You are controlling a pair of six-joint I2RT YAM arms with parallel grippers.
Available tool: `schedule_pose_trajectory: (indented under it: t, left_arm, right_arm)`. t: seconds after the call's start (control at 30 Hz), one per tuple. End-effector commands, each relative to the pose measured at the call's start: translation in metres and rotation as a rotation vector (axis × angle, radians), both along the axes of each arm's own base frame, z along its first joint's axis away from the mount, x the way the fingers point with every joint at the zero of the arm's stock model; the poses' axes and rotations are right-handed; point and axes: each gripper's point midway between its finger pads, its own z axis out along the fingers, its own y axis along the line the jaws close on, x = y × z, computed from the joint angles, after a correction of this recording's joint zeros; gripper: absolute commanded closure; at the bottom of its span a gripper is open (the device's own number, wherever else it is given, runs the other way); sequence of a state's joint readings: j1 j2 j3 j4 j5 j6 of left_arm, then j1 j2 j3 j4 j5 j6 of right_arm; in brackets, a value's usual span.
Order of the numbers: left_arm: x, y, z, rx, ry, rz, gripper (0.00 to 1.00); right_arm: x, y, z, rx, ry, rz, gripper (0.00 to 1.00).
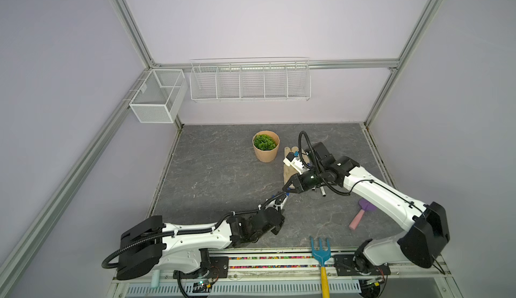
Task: Insert the pens into the pen caps
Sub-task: 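Keep pushing the blue cap down with the right gripper while left holds marker upright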
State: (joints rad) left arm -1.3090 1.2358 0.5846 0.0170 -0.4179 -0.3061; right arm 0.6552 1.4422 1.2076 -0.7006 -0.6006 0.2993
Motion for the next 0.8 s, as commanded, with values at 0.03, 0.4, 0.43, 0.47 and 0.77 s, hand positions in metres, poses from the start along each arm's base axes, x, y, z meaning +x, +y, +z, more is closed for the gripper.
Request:
schedule_pose_trajectory:
  t: [0.03,0.4,0.43,0.47,0.77]
  left_arm:
    - [0.016,-0.031,0.129,-0.46,-0.147,0.029,1.0]
    - [0.014,-0.027,0.17,-0.62,-0.151,-0.003,1.0]
    - [0.014,-0.025,0.176,-0.644,-0.152,-0.008,1.0]
    - [0.014,-0.024,0.182,-0.669,-0.152,-0.014,1.0]
    - [0.014,-0.008,0.217,-0.798,-0.172,-0.032,1.0]
  right_arm:
    - [-0.039,-0.003,-0.036,-0.101,0.164,0.076,0.88]
    - [-0.049,-0.002,-0.04,-0.142,0.148,0.111,0.88]
    - [-0.049,-0.002,-0.04,-0.141,0.148,0.114,0.88]
    - [-0.05,-0.001,-0.039,-0.131,0.147,0.119,0.88]
    - [-0.073,0.0,-0.032,-0.062,0.2,0.186,0.87]
